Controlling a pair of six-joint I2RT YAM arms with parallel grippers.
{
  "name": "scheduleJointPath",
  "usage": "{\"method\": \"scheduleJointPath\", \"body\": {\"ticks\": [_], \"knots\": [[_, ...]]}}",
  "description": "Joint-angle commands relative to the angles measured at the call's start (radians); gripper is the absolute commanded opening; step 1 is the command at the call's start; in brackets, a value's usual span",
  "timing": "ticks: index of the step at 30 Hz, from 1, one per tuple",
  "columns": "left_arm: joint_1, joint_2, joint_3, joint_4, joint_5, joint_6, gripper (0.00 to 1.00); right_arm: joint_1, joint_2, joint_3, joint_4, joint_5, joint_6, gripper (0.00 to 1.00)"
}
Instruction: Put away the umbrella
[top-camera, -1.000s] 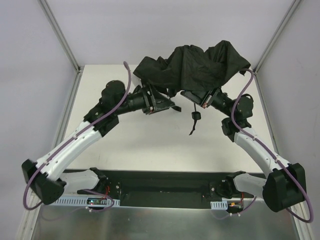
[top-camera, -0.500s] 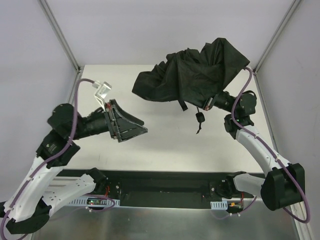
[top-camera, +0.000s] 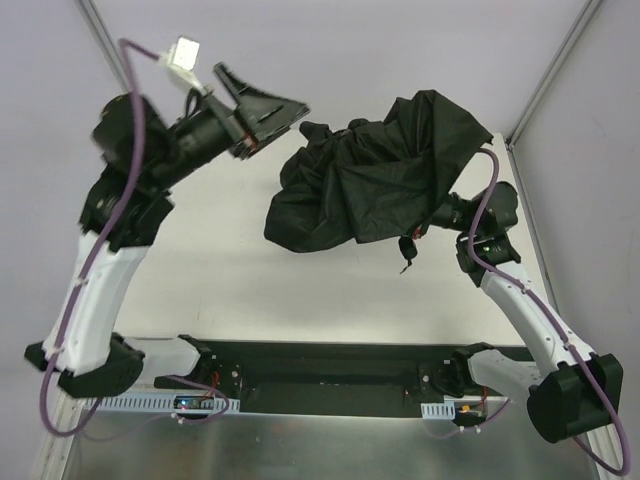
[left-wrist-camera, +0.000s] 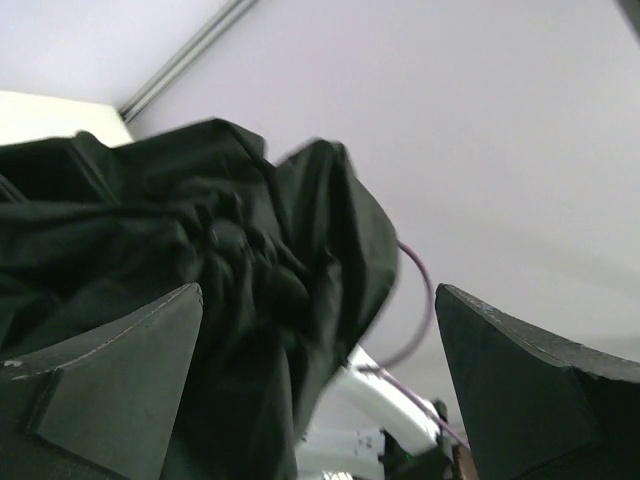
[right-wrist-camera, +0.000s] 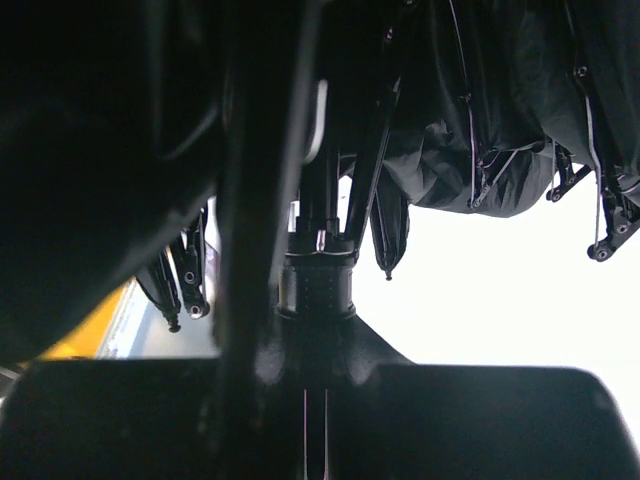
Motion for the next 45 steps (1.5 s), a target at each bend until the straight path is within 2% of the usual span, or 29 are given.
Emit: {"method": "scheduleJointPath", "body": {"ticks": [1, 4, 10, 16, 28, 33, 34, 38, 42, 43, 45], "knots": [[0.014, 0.167, 0.093, -0.028, 0.025, -0.032, 0.99, 0.008, -0.06, 0.089, -0.225, -0.012, -0.274, 0.0], [0.014, 0.192, 0.077, -0.031, 0.015, -0.032, 0.99, 0.01, -0.07, 0.091, -0.266, 0.006, -0.302, 0.0], [0.014, 0.064, -0.121, -0.022, -0.114, -0.019, 0.99, 0.011, -0.067, 0.092, -0.266, 0.002, -0.296, 0.0], [0.009, 0.149, -0.1, 0.018, 0.039, -0.048, 0.99, 0.017, -0.071, 0.085, -0.293, -0.011, -0.316, 0.0], [-0.055, 0.273, -0.085, 0.081, 0.111, -0.057, 0.99, 0.029, -0.065, 0.115, -0.335, -0.006, -0.333, 0.0], [-0.075, 0.33, -0.059, 0.135, 0.202, -0.077, 0.98, 0.042, -0.068, 0.122, -0.382, 0.005, -0.368, 0.0], [-0.077, 0.337, -0.06, 0.141, 0.218, -0.081, 0.92, 0.043, -0.068, 0.122, -0.382, 0.006, -0.371, 0.0], [-0.077, 0.34, -0.077, 0.167, 0.242, -0.082, 0.59, 0.062, -0.071, 0.126, -0.399, 0.026, -0.374, 0.0], [-0.057, 0.319, -0.091, 0.171, 0.228, -0.062, 0.13, 0.066, -0.088, 0.119, -0.459, 0.095, -0.367, 0.01], [-0.046, 0.31, -0.095, 0.173, 0.228, -0.063, 0.07, 0.065, -0.099, 0.116, -0.495, 0.142, -0.367, 0.1], [-0.017, 0.287, -0.112, 0.179, 0.214, -0.06, 0.0, 0.066, -0.125, 0.115, -0.587, 0.234, -0.359, 0.41]]}}
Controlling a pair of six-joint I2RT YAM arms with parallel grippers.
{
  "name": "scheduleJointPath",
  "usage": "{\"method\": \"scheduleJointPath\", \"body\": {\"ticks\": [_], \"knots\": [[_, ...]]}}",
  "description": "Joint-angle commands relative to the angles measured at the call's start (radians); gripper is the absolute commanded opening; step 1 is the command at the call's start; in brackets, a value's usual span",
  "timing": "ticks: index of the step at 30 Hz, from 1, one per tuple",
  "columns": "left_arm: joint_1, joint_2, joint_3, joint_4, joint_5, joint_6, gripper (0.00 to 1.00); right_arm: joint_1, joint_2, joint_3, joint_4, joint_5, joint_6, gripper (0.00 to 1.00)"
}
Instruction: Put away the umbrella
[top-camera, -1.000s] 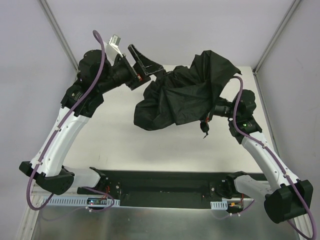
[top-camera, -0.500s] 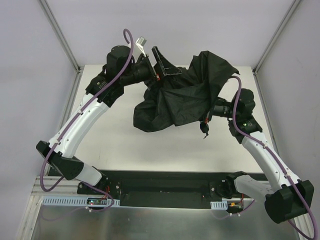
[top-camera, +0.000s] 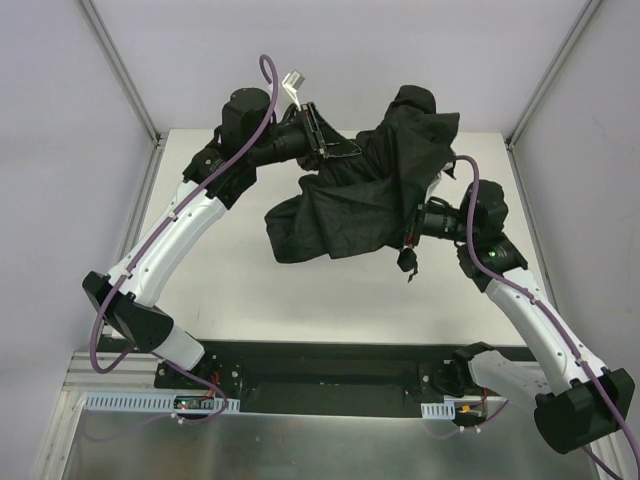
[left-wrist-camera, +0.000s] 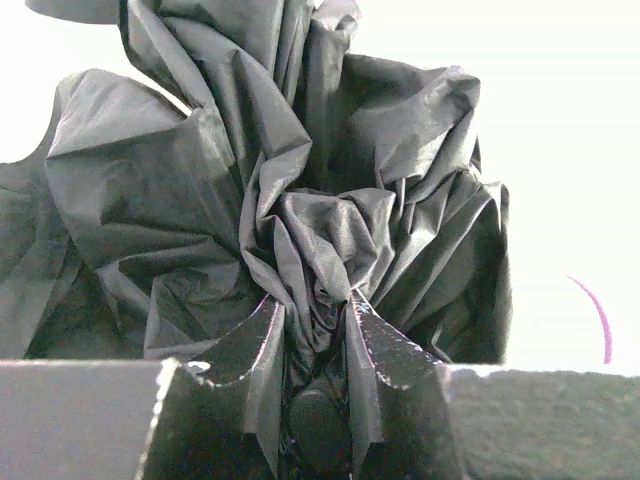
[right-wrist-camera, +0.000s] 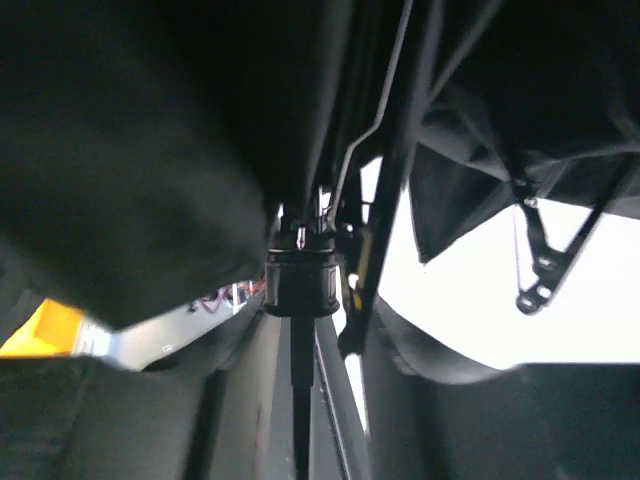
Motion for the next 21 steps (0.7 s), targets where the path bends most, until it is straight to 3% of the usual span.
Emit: {"method": "scheduleJointPath", "body": {"ticks": [1, 4, 5, 7, 12, 14, 21], "knots": [[0.047, -0.075, -0.026, 0.069, 0.031, -0.007, 0.0, 0.008, -0.081, 0.049, -0.083, 0.195, -0.01, 0.53], [0.105, -0.129, -0.057, 0.1, -0.006, -0.009, 0.0, 0.006, -0.132, 0.007, -0.161, 0.306, 0.057, 0.67], [0.128, -0.141, -0.063, 0.103, -0.025, -0.013, 0.0, 0.008, -0.15, -0.009, -0.178, 0.33, 0.077, 0.77], [0.174, -0.163, -0.079, 0.103, -0.064, -0.035, 0.0, 0.008, -0.187, -0.031, -0.218, 0.383, 0.122, 0.83], [0.203, -0.207, -0.134, 0.103, -0.208, -0.037, 0.0, 0.014, -0.245, 0.012, -0.292, 0.544, 0.261, 0.86], [0.203, -0.218, -0.166, 0.101, -0.291, -0.055, 0.0, 0.049, -0.228, 0.03, -0.245, 0.588, 0.373, 0.87], [0.202, -0.198, -0.197, 0.106, -0.443, -0.19, 0.0, 0.257, 0.014, 0.183, -0.097, 0.703, 0.498, 0.83]]}}
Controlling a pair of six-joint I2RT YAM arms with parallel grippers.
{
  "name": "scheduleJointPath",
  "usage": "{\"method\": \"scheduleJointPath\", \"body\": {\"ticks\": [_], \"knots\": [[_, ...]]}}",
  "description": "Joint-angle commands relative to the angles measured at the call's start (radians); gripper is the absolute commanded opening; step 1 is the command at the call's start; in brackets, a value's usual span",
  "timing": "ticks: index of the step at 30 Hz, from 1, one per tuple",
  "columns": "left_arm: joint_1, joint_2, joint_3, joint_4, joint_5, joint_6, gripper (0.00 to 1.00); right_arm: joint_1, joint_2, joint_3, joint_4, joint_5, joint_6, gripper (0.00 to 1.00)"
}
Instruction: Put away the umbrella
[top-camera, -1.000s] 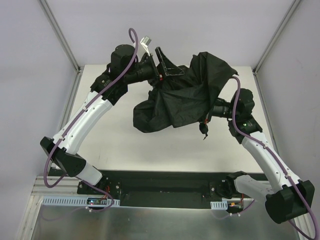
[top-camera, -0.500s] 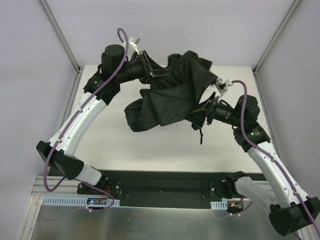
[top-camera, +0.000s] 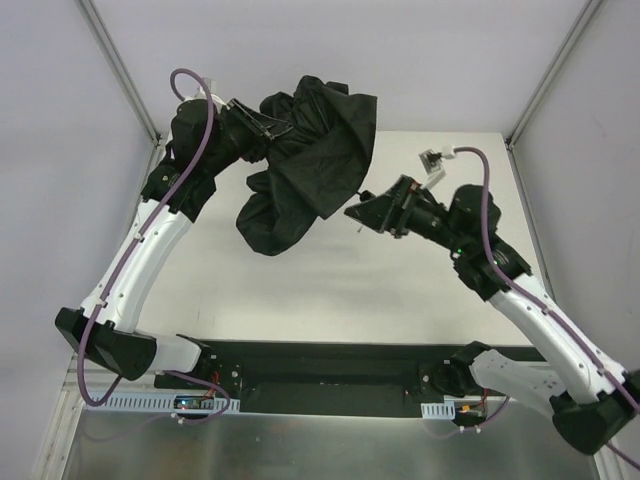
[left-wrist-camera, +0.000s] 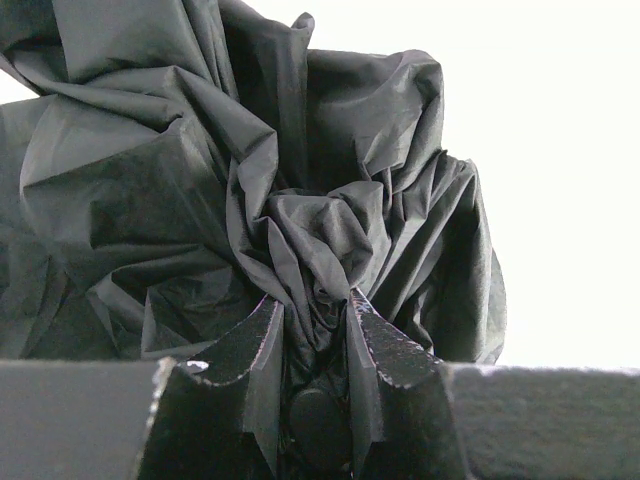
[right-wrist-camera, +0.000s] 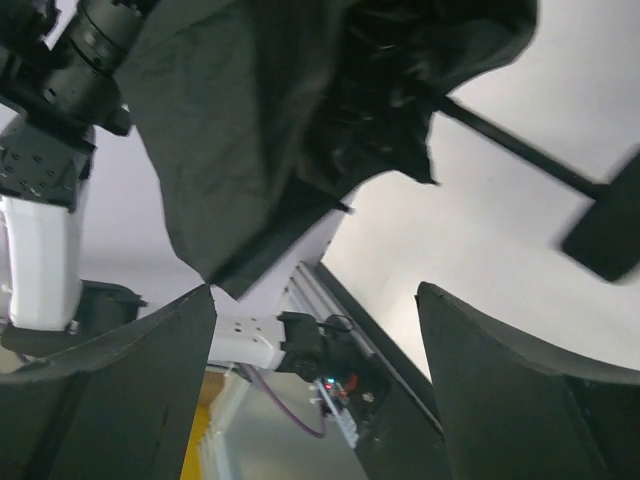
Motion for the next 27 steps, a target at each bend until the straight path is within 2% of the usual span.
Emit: {"method": "scheduleJointPath", "body": {"ticks": [1, 6, 9, 13, 14, 17, 20, 23, 27], "knots": [[-0.01, -0.002, 0.007, 0.094, -0.122, -0.11, 0.0, 0.084, 0.158, 0.145, 0.119, 0.102, 0.129, 0.81], [-0.01, 0.014, 0.005, 0.097, -0.143, -0.112, 0.0, 0.105, 0.273, 0.248, 0.163, 0.107, 0.136, 0.72], [-0.01, 0.02, -0.001, 0.098, -0.125, -0.109, 0.0, 0.104, 0.311, 0.279, 0.183, 0.116, 0.124, 0.62], [-0.005, 0.018, -0.01, 0.112, -0.081, -0.075, 0.0, 0.047, 0.321, 0.295, 0.163, 0.076, 0.097, 0.24], [-0.001, 0.017, -0.015, 0.118, -0.067, -0.06, 0.0, 0.026, 0.313, 0.291, 0.16, 0.047, 0.101, 0.21], [0.022, 0.008, -0.038, 0.138, -0.007, -0.02, 0.0, -0.089, 0.308, 0.31, 0.156, -0.135, 0.145, 0.01], [0.031, 0.0, -0.056, 0.159, 0.037, 0.022, 0.0, -0.168, 0.327, 0.334, 0.154, -0.275, 0.26, 0.01], [0.033, 0.001, -0.067, 0.201, 0.094, 0.051, 0.0, -0.186, 0.347, 0.359, 0.177, -0.378, 0.311, 0.01], [0.032, 0.005, -0.078, 0.227, 0.133, 0.039, 0.0, -0.185, 0.327, 0.341, 0.185, -0.378, 0.328, 0.01]]}}
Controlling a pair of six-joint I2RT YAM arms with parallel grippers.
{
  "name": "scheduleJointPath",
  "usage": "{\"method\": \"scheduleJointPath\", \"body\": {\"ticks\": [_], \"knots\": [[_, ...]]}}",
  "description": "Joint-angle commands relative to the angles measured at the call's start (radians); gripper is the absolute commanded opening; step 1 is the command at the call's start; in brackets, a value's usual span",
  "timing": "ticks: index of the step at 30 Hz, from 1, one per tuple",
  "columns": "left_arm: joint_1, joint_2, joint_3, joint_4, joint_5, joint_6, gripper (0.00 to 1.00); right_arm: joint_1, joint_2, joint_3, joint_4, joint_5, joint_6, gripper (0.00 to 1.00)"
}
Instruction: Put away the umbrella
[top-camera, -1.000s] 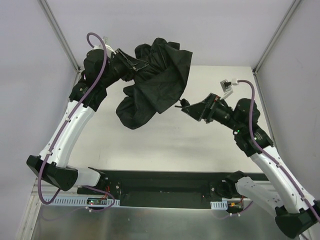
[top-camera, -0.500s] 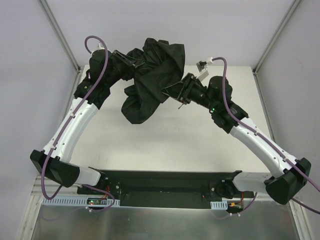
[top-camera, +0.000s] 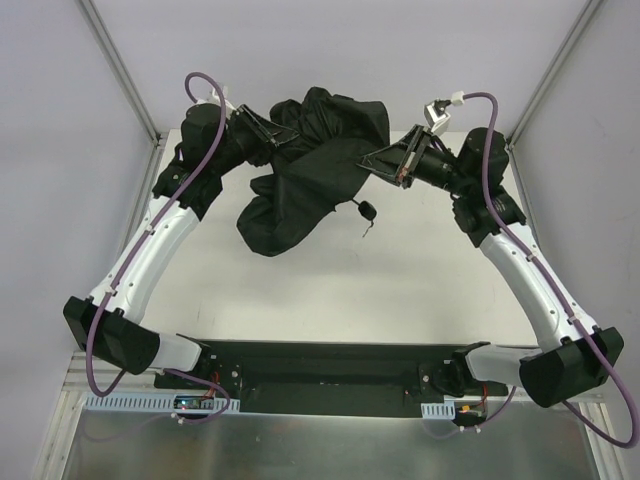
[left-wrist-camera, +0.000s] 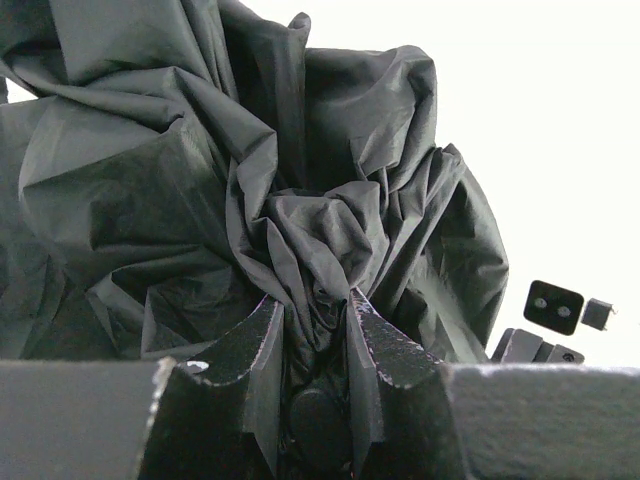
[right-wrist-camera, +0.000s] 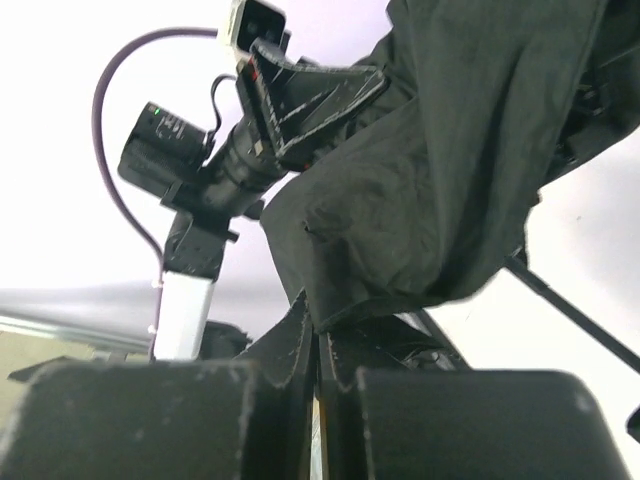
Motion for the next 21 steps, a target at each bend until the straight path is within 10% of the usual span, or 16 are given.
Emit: {"method": "scheduleJointPath", "body": {"ticks": [1, 12, 21], "knots": [[0.009, -0.036, -0.007, 0.169, 0.085, 0.0, 0.0, 0.002, -0.024, 0.019, 0.05, -0.101, 0.059, 0.01], [0.009, -0.014, -0.099, 0.523, 0.233, -0.133, 0.0, 0.152, -0.02, -0.005, -0.074, 0.027, -0.114, 0.01], [0.002, -0.07, -0.234, 0.496, 0.382, -0.163, 0.0, 0.163, 0.046, 0.1, -0.258, 0.161, -0.366, 0.02]]}}
